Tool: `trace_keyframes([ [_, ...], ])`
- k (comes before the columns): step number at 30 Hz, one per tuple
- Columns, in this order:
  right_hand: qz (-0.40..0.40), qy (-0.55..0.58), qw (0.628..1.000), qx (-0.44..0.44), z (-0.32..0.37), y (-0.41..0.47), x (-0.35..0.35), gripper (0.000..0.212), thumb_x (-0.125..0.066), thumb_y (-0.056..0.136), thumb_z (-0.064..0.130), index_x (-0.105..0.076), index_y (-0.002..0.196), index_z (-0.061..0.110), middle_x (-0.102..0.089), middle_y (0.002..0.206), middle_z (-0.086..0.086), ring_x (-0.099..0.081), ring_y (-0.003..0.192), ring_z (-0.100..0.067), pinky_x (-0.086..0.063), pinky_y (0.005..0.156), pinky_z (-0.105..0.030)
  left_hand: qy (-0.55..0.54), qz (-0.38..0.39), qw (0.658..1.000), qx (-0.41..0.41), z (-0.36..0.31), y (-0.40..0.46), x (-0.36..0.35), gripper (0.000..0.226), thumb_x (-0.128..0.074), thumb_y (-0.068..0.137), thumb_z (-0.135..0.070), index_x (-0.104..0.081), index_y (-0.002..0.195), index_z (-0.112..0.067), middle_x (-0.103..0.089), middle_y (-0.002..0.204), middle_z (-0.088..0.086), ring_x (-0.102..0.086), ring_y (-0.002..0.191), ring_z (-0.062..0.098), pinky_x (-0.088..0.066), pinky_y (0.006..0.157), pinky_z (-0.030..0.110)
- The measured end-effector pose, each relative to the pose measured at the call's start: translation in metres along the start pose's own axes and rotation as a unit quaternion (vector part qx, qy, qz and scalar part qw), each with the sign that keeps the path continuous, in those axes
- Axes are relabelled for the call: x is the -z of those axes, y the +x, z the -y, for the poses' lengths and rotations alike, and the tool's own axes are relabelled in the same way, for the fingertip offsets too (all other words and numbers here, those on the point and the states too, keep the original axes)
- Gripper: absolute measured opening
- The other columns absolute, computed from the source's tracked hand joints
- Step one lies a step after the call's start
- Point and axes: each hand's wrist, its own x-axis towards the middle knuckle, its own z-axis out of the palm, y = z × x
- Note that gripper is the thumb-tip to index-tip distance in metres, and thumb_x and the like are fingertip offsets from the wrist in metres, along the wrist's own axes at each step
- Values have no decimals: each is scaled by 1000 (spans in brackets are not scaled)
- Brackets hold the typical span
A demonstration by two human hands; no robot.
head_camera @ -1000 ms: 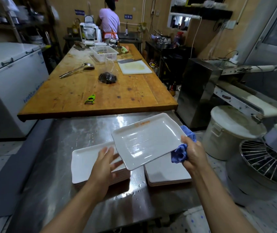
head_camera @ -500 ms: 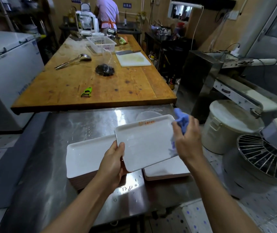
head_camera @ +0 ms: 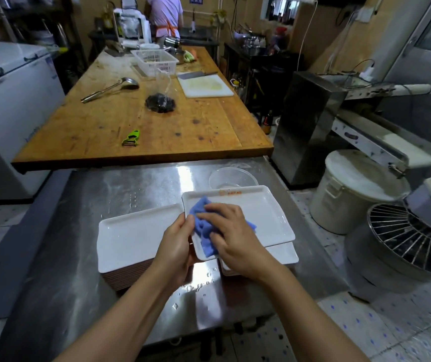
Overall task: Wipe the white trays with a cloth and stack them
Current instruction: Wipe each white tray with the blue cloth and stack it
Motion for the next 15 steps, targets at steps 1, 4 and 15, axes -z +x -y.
trace_keyframes([
  [1,-3,14,1000,9,1,-4,0,40,-49,85,0,-61,122,10,-49,133,-2,-34,124,-20,-26,105,-22,-17,3,1000,13,1,3,1,33,-30,103,-22,-59,116,-13,-71,97,13,-71,78,23,-56,56,34],
  [4,-1,29,1000,5,-4,-15,5,30,-47,78,1,-69,97,6,-60,111,-1,-45,106,-23,-37,93,-34,-24,-32,998,41,4,11,0,32,-33,102,-26,-62,101,-12,-65,91,13,-66,63,22,-56,53,35],
  [15,-21,-108,980,-168,-103,-60,31,27,-39,72,12,-65,76,6,-61,93,-8,-49,89,-32,-27,71,-33,143,-84,985,37,38,33,-6,27,-38,101,-23,-64,96,-25,-74,89,-5,-69,85,19,-53,79,47],
])
